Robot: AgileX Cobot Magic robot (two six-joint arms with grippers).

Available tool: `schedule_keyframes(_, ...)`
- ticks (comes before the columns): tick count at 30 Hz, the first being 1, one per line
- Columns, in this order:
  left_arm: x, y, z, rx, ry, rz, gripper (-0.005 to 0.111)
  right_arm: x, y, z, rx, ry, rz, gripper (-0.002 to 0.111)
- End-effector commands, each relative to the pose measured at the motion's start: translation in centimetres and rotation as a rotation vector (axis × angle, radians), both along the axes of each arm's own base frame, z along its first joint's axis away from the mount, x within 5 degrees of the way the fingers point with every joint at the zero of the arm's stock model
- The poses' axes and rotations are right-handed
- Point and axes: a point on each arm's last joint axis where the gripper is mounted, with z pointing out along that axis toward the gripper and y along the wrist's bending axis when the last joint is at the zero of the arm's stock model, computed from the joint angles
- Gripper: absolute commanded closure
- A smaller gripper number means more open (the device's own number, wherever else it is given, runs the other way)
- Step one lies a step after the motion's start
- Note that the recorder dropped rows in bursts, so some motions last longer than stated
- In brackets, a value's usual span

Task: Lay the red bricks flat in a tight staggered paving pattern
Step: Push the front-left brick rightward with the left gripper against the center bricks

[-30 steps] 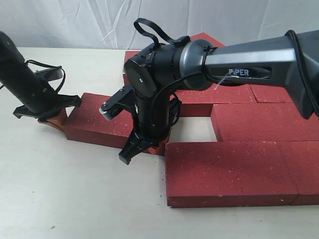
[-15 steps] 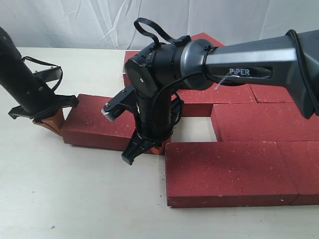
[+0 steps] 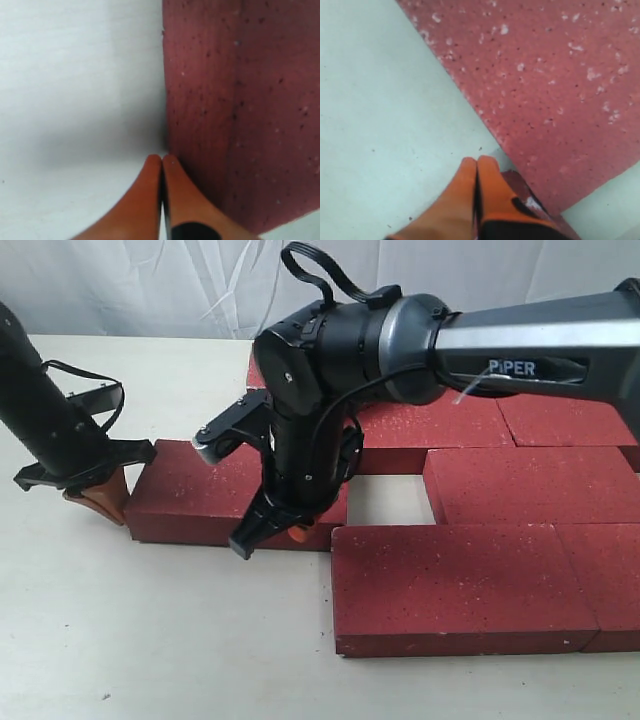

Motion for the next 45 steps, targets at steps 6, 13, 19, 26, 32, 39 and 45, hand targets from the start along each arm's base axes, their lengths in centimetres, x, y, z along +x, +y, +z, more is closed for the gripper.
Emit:
schedule_keyframes(6,-1.3,-0.4,-0.7,-0.027,0.050,0.027,0.107,1.2,-1.2,2.8,0.117,-0.034,-0.160,0.109)
schedule_keyframes(13,-1.3,-0.2,0.3,0.003,-0.028,0.033,0.107,5.0,-6.7,5.6,0.233,-0.019,-0.386,0.109)
schedule_keyframes(19,-1.0,0.6,1.5,0.085,-0.121,0.029,0.107,6.9,-10.0,5.6,0.230,-0.003,-0.487,0.109)
schedule_keyframes(26,-0.7,0.6,1.5,0.094,-0.149,0.033,0.107,8.8,-13.8,5.9,0.317,0.051,-0.626,0.109)
schedule_keyframes(32,-0.6,-1.6,1.5,0.110,-0.203,-0.007,0.107,9.1,-14.3,5.9,0.307,0.026,-0.630,0.109)
schedule_keyframes(39,-0.4,-3.6,1.5,0.107,-0.259,-0.038,0.107,9.4,-14.3,6.0,0.325,-0.002,-0.633,0.109)
schedule_keyframes(45,-0.6,-4.8,1.5,0.098,-0.269,-0.059,0.107,9.5,-14.2,5.9,0.326,-0.005,-0.634,0.109)
